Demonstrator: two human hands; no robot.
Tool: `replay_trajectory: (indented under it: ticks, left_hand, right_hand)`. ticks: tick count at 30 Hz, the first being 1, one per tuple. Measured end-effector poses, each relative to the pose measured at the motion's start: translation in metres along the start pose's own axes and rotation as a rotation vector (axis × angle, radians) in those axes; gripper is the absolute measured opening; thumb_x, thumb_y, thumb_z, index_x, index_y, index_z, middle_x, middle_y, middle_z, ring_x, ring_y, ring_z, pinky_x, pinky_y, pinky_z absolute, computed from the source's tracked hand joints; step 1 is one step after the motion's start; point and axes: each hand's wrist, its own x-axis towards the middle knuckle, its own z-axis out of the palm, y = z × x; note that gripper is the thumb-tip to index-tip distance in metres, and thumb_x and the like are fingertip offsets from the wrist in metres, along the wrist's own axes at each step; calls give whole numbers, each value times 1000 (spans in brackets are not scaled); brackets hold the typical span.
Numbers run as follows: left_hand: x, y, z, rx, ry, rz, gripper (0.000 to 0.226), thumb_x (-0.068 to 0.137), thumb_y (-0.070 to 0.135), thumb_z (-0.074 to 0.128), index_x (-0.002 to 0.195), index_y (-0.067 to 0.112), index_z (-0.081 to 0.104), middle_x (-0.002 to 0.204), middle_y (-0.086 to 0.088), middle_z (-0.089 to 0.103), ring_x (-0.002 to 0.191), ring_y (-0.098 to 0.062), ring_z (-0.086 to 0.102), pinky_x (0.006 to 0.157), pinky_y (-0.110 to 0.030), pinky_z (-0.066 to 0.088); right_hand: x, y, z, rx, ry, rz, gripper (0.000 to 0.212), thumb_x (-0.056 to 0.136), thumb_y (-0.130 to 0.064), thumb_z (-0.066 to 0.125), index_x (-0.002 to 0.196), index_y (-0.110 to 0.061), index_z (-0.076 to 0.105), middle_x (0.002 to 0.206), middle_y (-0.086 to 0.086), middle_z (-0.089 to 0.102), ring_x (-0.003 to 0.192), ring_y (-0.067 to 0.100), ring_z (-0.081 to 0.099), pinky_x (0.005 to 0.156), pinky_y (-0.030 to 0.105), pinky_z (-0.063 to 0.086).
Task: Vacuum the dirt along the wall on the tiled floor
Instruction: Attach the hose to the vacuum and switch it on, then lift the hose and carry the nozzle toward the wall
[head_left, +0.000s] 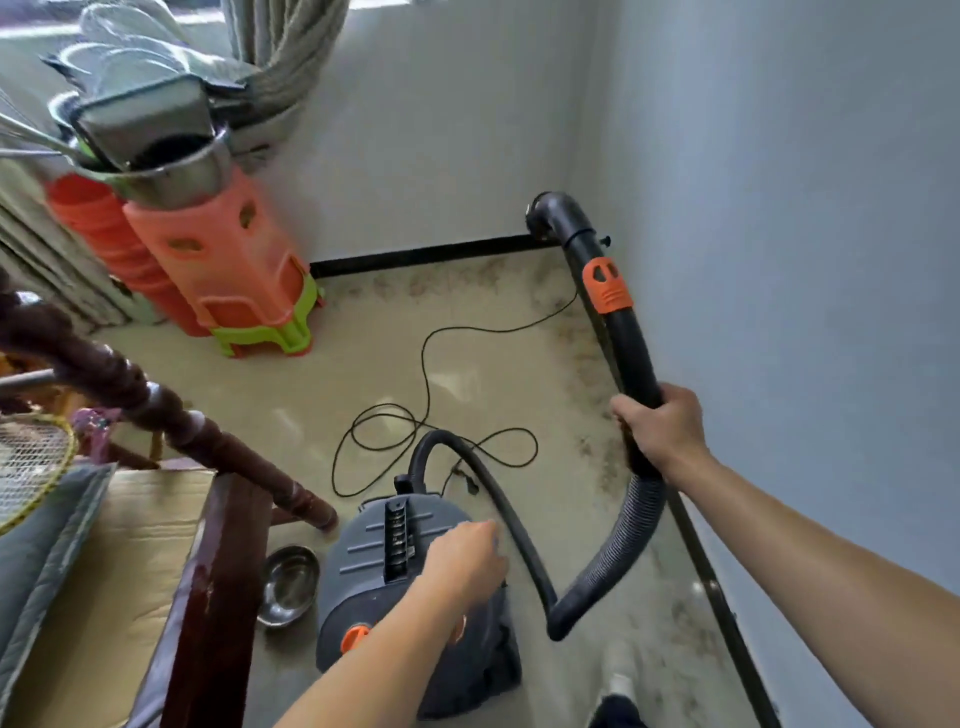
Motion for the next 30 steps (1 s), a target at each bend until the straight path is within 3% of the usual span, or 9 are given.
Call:
replay_trajectory:
  ticks: [2, 5, 10, 13, 17, 19, 22, 26, 30]
  left_hand:
    - [19, 23, -19, -21, -17, 2, 28, 89, 34, 53, 111, 17, 54, 111, -6, 61, 100, -28, 59, 84, -38, 50]
    - [55, 55, -42, -74, -67, 5, 54, 83, 42, 66, 130, 21, 47, 124, -3, 57, 107, -23, 56, 88, -37, 49]
    - [121, 99, -71, -264, -115, -20, 88, 71, 42, 81, 145, 30, 34, 140, 2, 48, 125, -19, 48, 101, -34, 44]
    - [148, 120, -86, -424, -47, -39, 77, 67, 38, 83, 134, 30, 46, 120, 7, 60, 108, -13, 58, 95, -35, 50]
    - [169, 122, -114, -571, 155, -87, 46, 68, 31, 78, 109, 32, 56, 94, 12, 64, 88, -7, 62, 78, -29, 55]
    - [178, 113, -132, -638, 253, -114, 40, 69, 27, 78, 102, 31, 57, 88, 10, 63, 80, -5, 61, 65, -20, 50]
    - [195, 92, -161, -739, 420, -202, 31, 69, 16, 78, 93, 25, 59, 81, 5, 62, 72, -8, 58, 56, -17, 42]
    - [224, 51, -202, -808, 616, -366, 21, 68, 7, 76, 81, 14, 61, 74, -2, 64, 67, -17, 58, 52, -22, 41]
    - [278, 9, -249, -731, 723, -442, 22, 66, 8, 75, 72, 19, 56, 65, 1, 60, 63, -21, 56, 52, -27, 39]
  right_hand:
    - [28, -20, -10, 170, -8, 35, 18, 68, -22, 70, 59, -7, 65, 54, 4, 62, 52, 19, 56, 57, 35, 50]
    - [75, -47, -22, 357, -39, 97, 13, 76, -13, 69, 66, -4, 66, 58, 6, 61, 56, 18, 56, 61, 33, 50]
    - [157, -92, -41, 609, -107, 215, 8, 82, -10, 67, 75, -8, 62, 60, 3, 60, 55, 15, 58, 61, 30, 54]
    - [196, -123, -47, 766, -175, 270, 7, 83, -9, 65, 79, -9, 59, 60, 2, 59, 54, 15, 58, 65, 31, 55]
    - [239, -169, -43, 927, -306, 342, 16, 83, -12, 66, 71, -14, 56, 62, 0, 58, 56, 16, 59, 73, 34, 53]
    - [261, -193, -38, 1019, -377, 371, 20, 83, -14, 64, 67, -16, 52, 62, -2, 56, 56, 15, 58, 74, 34, 51]
    - [300, -227, -24, 1124, -463, 399, 24, 84, -19, 61, 64, -19, 48, 60, -4, 52, 56, 14, 56, 68, 30, 52]
    - [362, -262, 5, 1120, -508, 442, 25, 87, -19, 59, 65, -16, 47, 57, -3, 51, 55, 14, 55, 61, 26, 51]
    - [433, -270, 52, 922, -565, 507, 21, 87, -20, 62, 71, -14, 50, 57, -1, 55, 56, 14, 57, 61, 29, 53]
